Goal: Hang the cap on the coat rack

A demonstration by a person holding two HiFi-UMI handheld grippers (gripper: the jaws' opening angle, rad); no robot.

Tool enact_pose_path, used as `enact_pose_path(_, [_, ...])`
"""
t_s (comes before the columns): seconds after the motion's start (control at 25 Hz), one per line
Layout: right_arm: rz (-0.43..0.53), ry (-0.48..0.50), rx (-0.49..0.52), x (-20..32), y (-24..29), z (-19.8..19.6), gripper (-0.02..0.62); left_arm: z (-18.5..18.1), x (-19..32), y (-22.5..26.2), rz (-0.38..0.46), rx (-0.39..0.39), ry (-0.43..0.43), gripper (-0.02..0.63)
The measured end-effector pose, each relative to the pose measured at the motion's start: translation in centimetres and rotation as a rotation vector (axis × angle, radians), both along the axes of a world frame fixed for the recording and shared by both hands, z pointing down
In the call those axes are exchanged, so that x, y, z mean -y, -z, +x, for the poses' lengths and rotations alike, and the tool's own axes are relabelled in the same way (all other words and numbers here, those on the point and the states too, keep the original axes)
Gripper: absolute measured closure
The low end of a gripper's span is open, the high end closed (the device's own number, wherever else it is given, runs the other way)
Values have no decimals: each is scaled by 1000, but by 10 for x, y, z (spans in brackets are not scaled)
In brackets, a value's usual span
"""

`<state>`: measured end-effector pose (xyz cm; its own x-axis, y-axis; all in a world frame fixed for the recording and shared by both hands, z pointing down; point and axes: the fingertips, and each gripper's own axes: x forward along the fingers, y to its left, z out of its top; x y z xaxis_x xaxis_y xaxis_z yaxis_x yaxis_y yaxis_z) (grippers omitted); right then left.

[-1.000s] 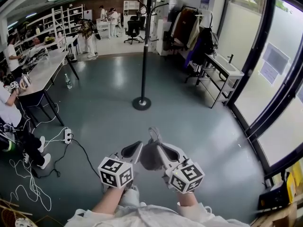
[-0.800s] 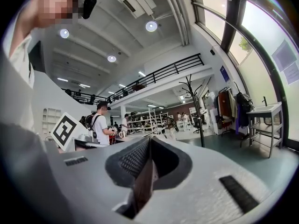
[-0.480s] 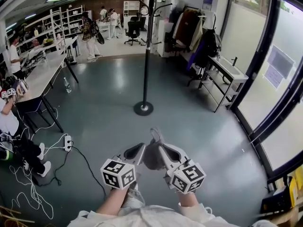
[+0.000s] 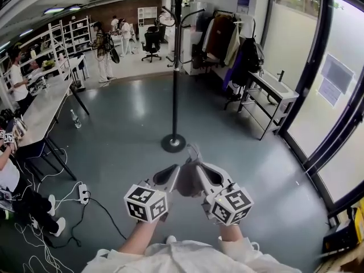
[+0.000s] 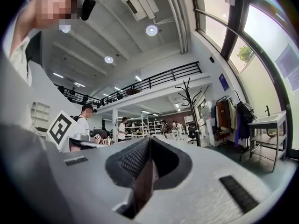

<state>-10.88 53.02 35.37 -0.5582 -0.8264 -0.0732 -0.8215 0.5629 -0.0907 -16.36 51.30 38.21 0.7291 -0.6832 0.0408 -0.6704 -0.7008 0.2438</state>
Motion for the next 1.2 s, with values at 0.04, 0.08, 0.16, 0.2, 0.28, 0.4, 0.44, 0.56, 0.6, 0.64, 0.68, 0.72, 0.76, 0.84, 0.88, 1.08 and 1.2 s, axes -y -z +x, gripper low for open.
enact_pose_path(0.04, [10, -5, 3, 11, 3, -3, 580, -2, 12, 4, 11, 2, -7, 589])
enact_pose_path(0.08, [20, -10, 5, 22, 7, -6, 580, -4, 23, 7, 22, 3, -14, 589])
enact_pose_path(0.16, [36, -21, 6, 39, 12, -13, 580, -10, 45, 9, 32, 3, -26, 589])
enact_pose_path(0.2, [38, -26, 7, 46, 12, -16, 580, -12, 54, 8, 30, 0, -31, 589])
enact_pose_path(0.28, [32, -39, 7, 56, 9, -19, 580, -14, 68, 3, 14, -8, -41, 589])
enact_pose_path(0.4, [18, -61, 4, 69, 3, -18, 580, -14, 82, -3, -1, -16, -58, 589])
enact_pose_path(0.44, [16, -68, 3, 73, 1, -17, 580, -14, 86, -3, 3, -17, -63, 589])
enact_pose_path(0.56, [8, -82, 8, 88, -3, -18, 580, -15, 100, -4, 18, -17, -86, 589])
enact_pose_path(0.6, [7, -85, 10, 92, -5, -19, 580, -15, 105, -4, 19, -17, -93, 589])
enact_pose_path(0.64, [6, -89, 12, 96, -5, -18, 580, -14, 109, -3, 20, -18, -98, 589])
enact_pose_path(0.68, [6, -93, 14, 101, -6, -16, 580, -11, 114, -2, 22, -20, -103, 589])
enact_pose_path(0.72, [6, -95, 15, 107, -6, -13, 580, -8, 119, -2, 21, -22, -107, 589])
enact_pose_path(0.76, [6, -96, 17, 114, -7, -9, 580, -4, 123, -1, 18, -26, -113, 589])
enact_pose_path(0.84, [4, -91, 20, 128, -9, -2, 580, 4, 132, -1, 3, -44, -127, 589])
enact_pose_path(0.88, [3, -88, 23, 135, -10, 1, 580, 6, 138, -2, -3, -48, -130, 589])
enact_pose_path(1.08, [-10, -78, 27, 178, -14, 12, 580, 16, 177, -9, -7, -24, -125, 589])
enact_pose_path(1.2, [0, -60, 15, 210, -10, 22, 580, 29, 208, -5, 4, -29, -124, 589])
